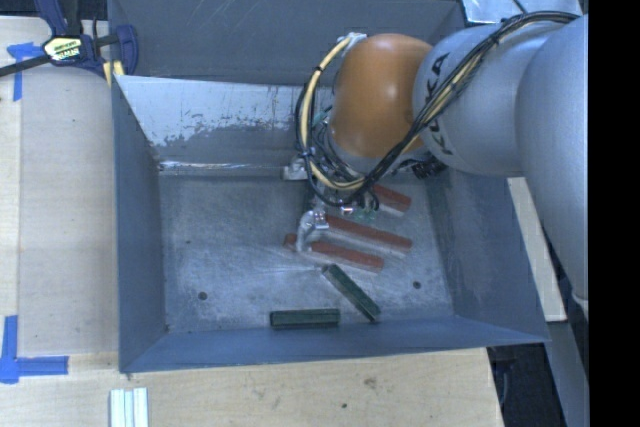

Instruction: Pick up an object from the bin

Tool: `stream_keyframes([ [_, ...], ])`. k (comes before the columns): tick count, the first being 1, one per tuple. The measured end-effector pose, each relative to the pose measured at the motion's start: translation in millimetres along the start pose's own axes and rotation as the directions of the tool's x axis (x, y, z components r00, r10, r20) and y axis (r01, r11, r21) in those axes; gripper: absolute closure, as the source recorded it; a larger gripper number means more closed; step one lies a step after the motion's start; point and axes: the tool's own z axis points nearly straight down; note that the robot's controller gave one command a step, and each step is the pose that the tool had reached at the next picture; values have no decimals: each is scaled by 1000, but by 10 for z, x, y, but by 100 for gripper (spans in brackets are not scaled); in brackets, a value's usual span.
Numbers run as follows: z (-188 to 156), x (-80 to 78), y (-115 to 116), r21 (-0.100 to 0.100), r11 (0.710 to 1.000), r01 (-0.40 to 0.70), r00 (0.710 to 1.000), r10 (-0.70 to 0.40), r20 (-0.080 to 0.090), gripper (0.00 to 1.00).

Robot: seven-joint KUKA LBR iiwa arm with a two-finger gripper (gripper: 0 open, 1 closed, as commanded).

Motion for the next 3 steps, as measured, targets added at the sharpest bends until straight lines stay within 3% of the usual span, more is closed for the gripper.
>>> stream_keyframes([
  [1, 113, -71, -151, 4, 998, 69, 998, -69, 2, 0],
  [2, 120, 263, -411, 2, 976, 216, 976, -216, 15, 100],
  [3, 120, 263, -412, 2, 977, 215, 976, -215, 15, 100],
])
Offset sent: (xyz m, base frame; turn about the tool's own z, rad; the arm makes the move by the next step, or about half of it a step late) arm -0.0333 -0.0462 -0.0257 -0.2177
